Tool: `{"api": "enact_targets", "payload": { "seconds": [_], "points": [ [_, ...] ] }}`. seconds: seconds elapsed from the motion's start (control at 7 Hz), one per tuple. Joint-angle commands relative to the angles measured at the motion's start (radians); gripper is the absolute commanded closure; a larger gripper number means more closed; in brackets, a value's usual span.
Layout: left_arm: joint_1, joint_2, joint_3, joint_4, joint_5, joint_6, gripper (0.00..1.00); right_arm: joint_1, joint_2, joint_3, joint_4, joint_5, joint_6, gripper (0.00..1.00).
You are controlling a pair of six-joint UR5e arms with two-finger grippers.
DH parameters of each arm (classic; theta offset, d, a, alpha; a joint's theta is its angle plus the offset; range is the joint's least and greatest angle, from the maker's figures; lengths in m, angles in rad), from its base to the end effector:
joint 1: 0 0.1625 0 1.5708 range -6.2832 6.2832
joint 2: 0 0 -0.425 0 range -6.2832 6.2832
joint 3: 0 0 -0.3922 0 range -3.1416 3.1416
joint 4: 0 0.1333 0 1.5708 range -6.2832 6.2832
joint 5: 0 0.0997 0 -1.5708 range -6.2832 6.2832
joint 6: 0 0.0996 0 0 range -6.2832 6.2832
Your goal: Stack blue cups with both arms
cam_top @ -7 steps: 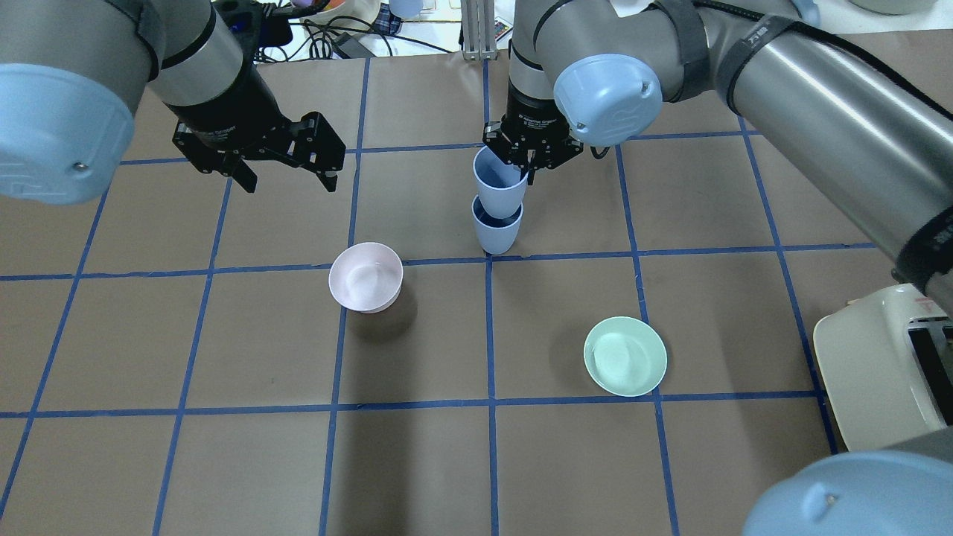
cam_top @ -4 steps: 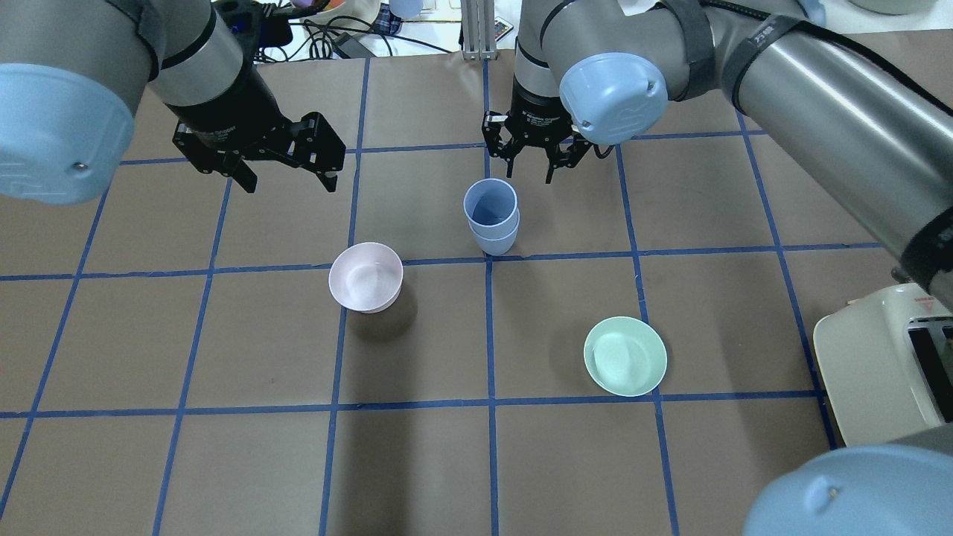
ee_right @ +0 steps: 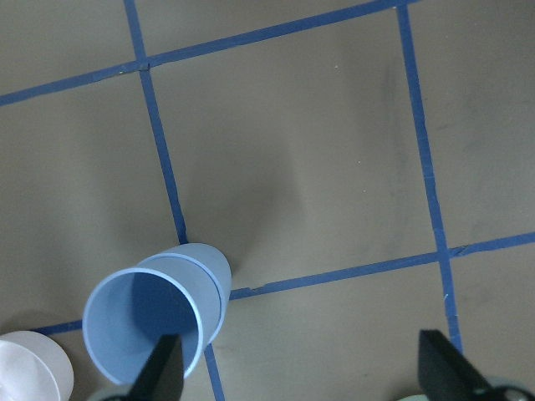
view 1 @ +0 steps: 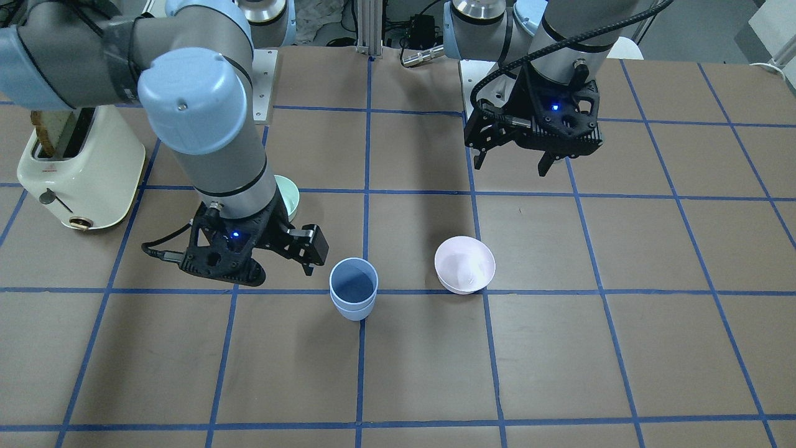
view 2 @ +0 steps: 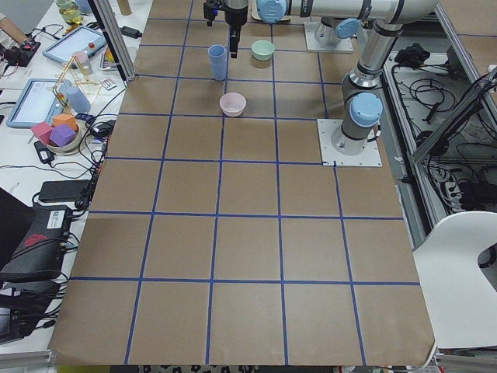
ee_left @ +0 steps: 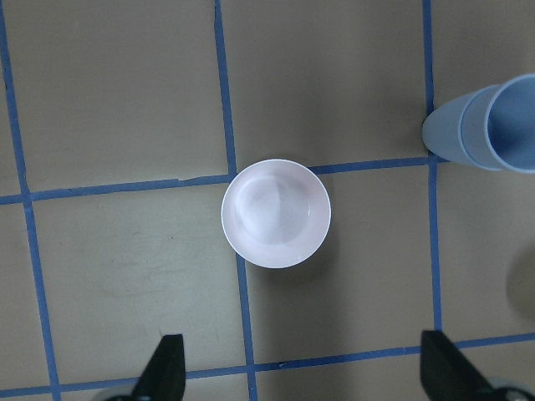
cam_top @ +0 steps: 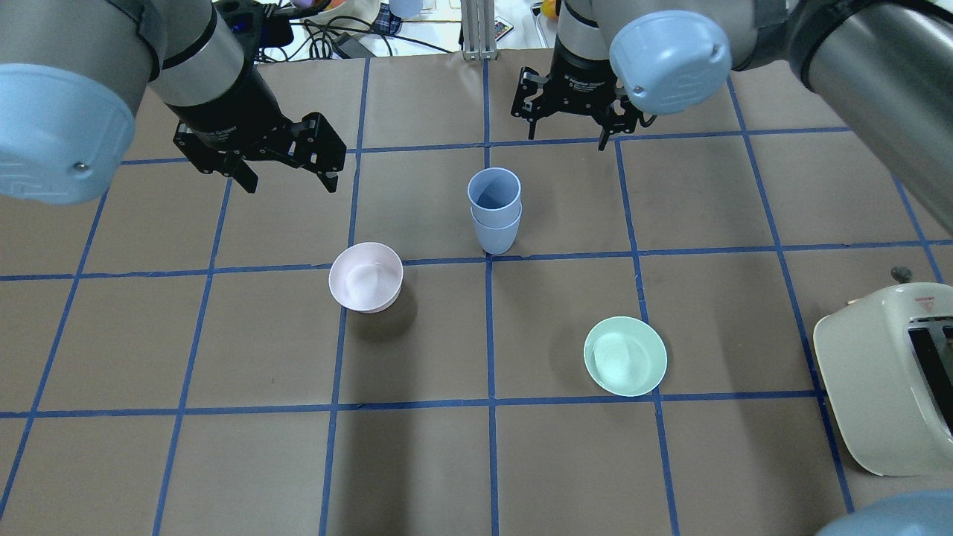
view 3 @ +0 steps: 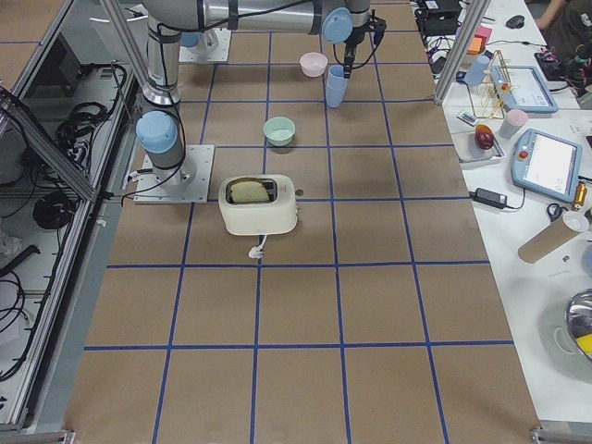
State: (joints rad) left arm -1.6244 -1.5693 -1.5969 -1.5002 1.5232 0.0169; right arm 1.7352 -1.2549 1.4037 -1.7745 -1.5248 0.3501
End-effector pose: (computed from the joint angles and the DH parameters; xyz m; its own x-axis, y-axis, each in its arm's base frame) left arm -0.1644 -0.4875 0.4831 -0.9963 0.0725 0.0467 0.0704 0.9964 -0.0468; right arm 0.2383 -0.5939 0.4145 -0.9814 0.1819 -0.0619 0.1844 0.9822 -0.0358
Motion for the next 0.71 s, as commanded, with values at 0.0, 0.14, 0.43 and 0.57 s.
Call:
{"api": "enact_targets", "payload": {
  "seconds": [0.0,0.14,0.43,0.57],
  "points": [
    [0.0,0.0,0.0,0.0,0.0,0.0,0.0,-0.057,-0.111,0.017,0.14,-0.009,-0.141,0.0],
    [0.0,0.0,0.0,0.0,0.0,0.0,0.0,-0.1,-0.126,0.017,0.186,-0.009,-0.16,0.0],
    [0.0,0.0,0.0,0.0,0.0,0.0,0.0,-0.166,-0.158,0.017,0.242,-0.005,-0.26,0.0],
    [0.0,0.0,0.0,0.0,0.0,0.0,0.0,-0.169,-0.185,0.017,0.298,-0.009,-0.266,0.0]
  ]
}}
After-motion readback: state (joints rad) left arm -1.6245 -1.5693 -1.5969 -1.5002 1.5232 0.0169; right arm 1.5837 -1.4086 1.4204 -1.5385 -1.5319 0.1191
